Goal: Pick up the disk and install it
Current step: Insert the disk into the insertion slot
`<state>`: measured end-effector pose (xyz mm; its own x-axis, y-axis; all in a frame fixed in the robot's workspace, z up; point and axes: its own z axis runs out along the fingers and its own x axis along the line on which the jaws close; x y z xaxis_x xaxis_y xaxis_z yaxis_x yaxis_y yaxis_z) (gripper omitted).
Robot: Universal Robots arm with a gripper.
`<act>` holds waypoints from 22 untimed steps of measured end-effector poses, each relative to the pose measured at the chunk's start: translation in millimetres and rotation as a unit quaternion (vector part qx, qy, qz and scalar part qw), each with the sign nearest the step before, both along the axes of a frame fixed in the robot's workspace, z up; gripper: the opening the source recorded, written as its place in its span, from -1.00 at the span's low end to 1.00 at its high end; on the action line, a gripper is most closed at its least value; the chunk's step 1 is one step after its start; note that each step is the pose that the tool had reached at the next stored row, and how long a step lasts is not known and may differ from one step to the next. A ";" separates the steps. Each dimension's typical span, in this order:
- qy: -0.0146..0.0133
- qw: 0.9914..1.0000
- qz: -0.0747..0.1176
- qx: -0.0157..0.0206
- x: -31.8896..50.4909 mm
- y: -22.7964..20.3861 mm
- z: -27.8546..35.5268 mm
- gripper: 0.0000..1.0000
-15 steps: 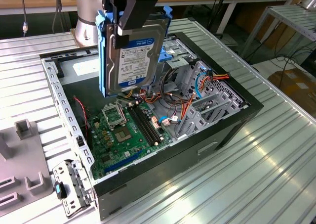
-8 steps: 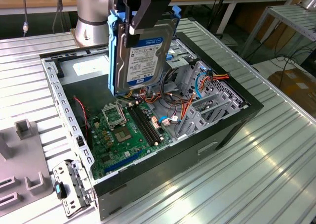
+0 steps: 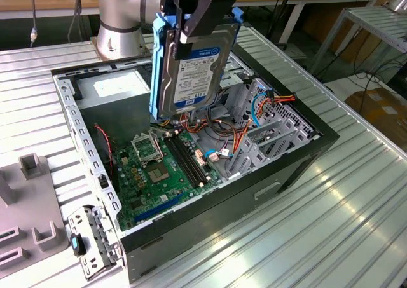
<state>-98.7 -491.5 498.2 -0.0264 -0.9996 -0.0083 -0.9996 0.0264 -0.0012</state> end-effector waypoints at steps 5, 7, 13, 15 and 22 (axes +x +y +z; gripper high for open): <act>0.000 1.000 0.000 0.000 7.8 -1.9 -0.3 -0.26; 0.000 1.000 0.000 0.000 8.1 -5.2 -0.4 -0.26; 0.000 1.000 0.000 0.000 9.0 -23.2 -1.2 -0.26; 0.000 1.000 0.000 0.000 9.5 -30.4 -1.4 -0.26; 0.000 1.000 -0.001 -0.001 14.7 -44.1 -2.4 -0.26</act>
<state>-84.0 -535.6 495.8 -0.0276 -0.9996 -0.0073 -0.9996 0.0276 -0.0010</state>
